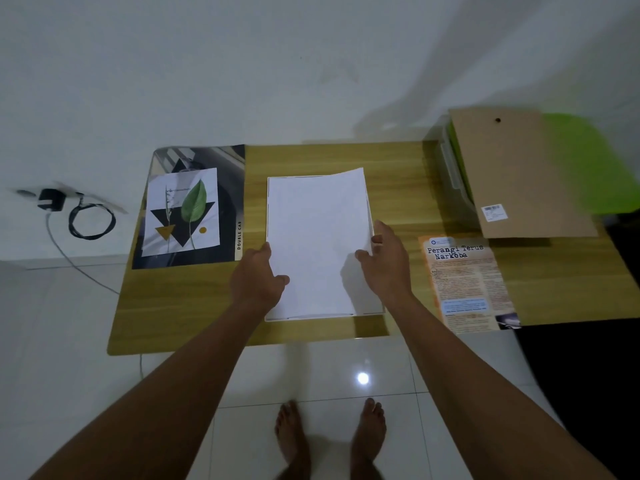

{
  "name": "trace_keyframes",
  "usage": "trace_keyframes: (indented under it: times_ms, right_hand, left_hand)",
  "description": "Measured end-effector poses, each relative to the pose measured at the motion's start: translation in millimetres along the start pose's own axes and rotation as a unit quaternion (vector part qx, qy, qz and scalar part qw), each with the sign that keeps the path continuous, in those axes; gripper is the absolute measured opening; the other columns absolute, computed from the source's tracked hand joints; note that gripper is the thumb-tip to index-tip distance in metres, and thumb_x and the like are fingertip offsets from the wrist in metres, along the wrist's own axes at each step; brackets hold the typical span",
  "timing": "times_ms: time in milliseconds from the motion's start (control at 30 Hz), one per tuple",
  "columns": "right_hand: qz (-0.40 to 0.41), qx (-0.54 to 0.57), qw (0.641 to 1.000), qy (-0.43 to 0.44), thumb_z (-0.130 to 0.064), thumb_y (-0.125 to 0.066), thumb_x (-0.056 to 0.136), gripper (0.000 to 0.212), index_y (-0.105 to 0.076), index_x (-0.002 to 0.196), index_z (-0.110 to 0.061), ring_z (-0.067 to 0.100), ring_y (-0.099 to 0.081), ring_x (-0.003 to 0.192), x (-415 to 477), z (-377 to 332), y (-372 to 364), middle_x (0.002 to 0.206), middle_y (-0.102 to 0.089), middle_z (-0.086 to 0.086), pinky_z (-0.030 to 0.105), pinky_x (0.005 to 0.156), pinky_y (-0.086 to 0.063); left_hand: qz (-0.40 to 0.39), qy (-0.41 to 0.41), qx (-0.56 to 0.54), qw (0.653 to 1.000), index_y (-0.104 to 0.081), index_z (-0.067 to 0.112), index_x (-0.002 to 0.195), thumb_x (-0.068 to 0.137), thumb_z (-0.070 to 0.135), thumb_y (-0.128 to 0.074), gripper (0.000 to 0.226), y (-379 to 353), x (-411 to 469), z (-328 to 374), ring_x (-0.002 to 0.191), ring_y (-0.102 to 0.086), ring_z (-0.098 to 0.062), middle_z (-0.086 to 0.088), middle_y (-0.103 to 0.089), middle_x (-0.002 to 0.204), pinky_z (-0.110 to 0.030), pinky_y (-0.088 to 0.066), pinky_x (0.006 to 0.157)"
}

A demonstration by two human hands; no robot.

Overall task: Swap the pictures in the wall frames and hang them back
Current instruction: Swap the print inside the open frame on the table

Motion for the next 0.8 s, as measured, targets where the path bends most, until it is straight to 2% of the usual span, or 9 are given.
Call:
trace_keyframes:
  times_ms: [67,133,200,300,367,500,600,700,800]
  right_hand:
    - [-0.014,0.030,0.998,-0.044,-0.014,-0.071,0.087,0.050,-0.053,0.133,-0.021,0.018,-0.064,0.096,7.2,0.4,1.7,0.107,-0.066,0.000,0.024,0.072,-0.047]
    - [-0.028,0.027,0.998,-0.048,-0.018,-0.070,0.087,0.031,-0.063,0.118,-0.017,0.021,-0.067,0.090,12.3,2.4,1.4,0.098,-0.070,0.000,0.022,0.062,-0.042]
    - [-0.041,0.016,0.998,-0.037,-0.019,-0.065,0.091,0.022,-0.063,0.112,-0.015,0.021,-0.065,0.090,13.5,3.1,1.0,0.097,-0.069,-0.001,0.024,0.065,-0.041]
    - [-0.041,0.012,0.999,-0.024,-0.015,-0.055,0.096,0.026,-0.057,0.122,-0.016,0.017,-0.061,0.096,14.3,1.9,3.5,0.107,-0.066,-0.001,0.027,0.078,-0.042]
    - [-0.034,0.065,0.997,-0.031,-0.011,-0.053,0.096,0.031,-0.056,0.126,-0.019,0.015,-0.061,0.100,14.0,0.3,5.8,0.113,-0.066,-0.002,0.028,0.083,-0.045]
    - [-0.040,0.132,0.988,-0.067,-0.010,-0.055,0.096,0.028,-0.053,0.122,-0.020,0.005,-0.061,0.092,12.3,0.5,8.3,0.109,-0.065,-0.005,0.023,0.075,-0.047]
    - [-0.039,0.068,0.993,-0.083,-0.019,-0.059,0.095,0.015,-0.054,0.110,-0.017,0.018,-0.062,0.094,15.9,3.7,6.0,0.105,-0.065,0.001,0.034,0.080,-0.052]
    - [-0.021,-0.026,0.998,-0.050,-0.018,-0.062,0.094,0.004,-0.060,0.095,-0.014,0.019,-0.060,0.083,19.4,3.2,1.9,0.088,-0.064,0.000,0.028,0.065,-0.042]
    - [0.017,-0.079,0.996,-0.023,-0.015,-0.065,0.091,0.003,-0.066,0.089,-0.014,0.017,-0.061,0.079,19.6,2.3,2.5,0.084,-0.068,-0.001,0.026,0.064,-0.040]
  left_hand:
    - [-0.004,0.002,-0.006,1.000,-0.030,0.013,0.150,0.084,0.036,-0.073,0.083,-0.2,1.8,-0.4,0.124,-0.050,-0.028,-0.011,-0.048,0.139,-0.037,-0.044,0.097]
    - [-0.007,0.006,-0.015,1.000,-0.030,0.013,0.150,0.084,0.037,-0.072,0.081,-0.1,3.8,-0.6,0.125,-0.050,-0.029,-0.011,-0.048,0.139,-0.038,-0.044,0.098]
    - [-0.003,0.007,-0.027,1.000,-0.032,0.012,0.150,0.087,0.037,-0.068,0.077,-0.4,5.3,-0.3,0.126,-0.050,-0.029,-0.012,-0.049,0.139,-0.038,-0.044,0.099]
    - [0.004,0.012,-0.053,0.999,-0.035,0.011,0.149,0.090,0.037,-0.062,0.070,0.2,7.0,1.7,0.124,-0.051,-0.029,-0.013,-0.051,0.136,-0.039,-0.044,0.098]
    - [0.007,0.017,-0.070,0.997,-0.035,0.010,0.148,0.092,0.037,-0.061,0.068,0.7,8.0,3.1,0.126,-0.050,-0.029,-0.013,-0.050,0.137,-0.038,-0.042,0.100]
    - [0.011,0.024,-0.082,0.996,-0.037,0.012,0.148,0.094,0.038,-0.057,0.064,2.5,10.0,0.3,0.126,-0.049,-0.028,-0.013,-0.050,0.138,-0.037,-0.041,0.102]
    - [0.007,0.020,-0.081,0.997,-0.036,0.010,0.148,0.093,0.036,-0.059,0.065,3.1,10.7,-0.8,0.128,-0.047,-0.029,-0.013,-0.049,0.140,-0.036,-0.040,0.103]
    - [0.010,0.012,-0.068,0.998,-0.036,0.010,0.148,0.092,0.034,-0.063,0.067,3.2,12.1,-0.6,0.128,-0.048,-0.029,-0.012,-0.050,0.139,-0.036,-0.041,0.101]
    - [0.005,0.010,-0.053,0.999,-0.033,0.011,0.149,0.092,0.034,-0.063,0.069,2.4,14.3,-2.0,0.128,-0.047,-0.029,-0.012,-0.048,0.139,-0.036,-0.041,0.101]
Point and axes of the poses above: each hand's wrist, its own x-axis towards the middle knuckle, its own y-axis out of the back of the hand, z = x × y, the point moved 1 cm from there along x, towards the middle knuckle
